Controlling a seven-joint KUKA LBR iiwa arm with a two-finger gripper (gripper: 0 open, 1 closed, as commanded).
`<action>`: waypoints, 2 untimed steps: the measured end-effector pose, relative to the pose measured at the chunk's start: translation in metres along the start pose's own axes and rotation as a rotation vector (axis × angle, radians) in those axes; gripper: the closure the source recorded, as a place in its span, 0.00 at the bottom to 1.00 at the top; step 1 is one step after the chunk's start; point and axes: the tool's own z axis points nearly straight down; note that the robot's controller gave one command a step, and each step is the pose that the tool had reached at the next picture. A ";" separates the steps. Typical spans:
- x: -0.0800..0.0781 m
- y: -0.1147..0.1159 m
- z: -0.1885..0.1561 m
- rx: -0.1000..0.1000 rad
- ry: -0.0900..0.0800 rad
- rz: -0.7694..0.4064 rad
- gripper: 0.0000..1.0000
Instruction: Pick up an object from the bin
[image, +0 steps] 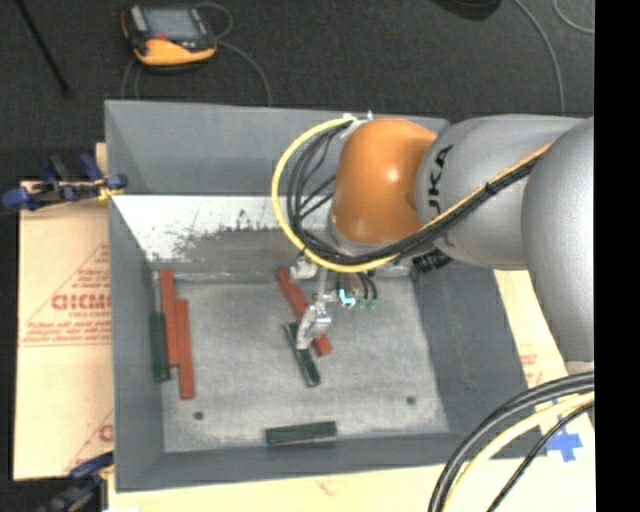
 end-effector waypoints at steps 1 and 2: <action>-0.002 0.000 -0.005 -0.001 -0.007 0.001 0.00; 0.014 -0.048 0.057 0.000 -0.040 -0.128 1.00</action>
Offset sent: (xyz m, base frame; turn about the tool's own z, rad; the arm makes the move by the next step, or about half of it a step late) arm -0.0255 -0.0489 -0.0711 -0.1306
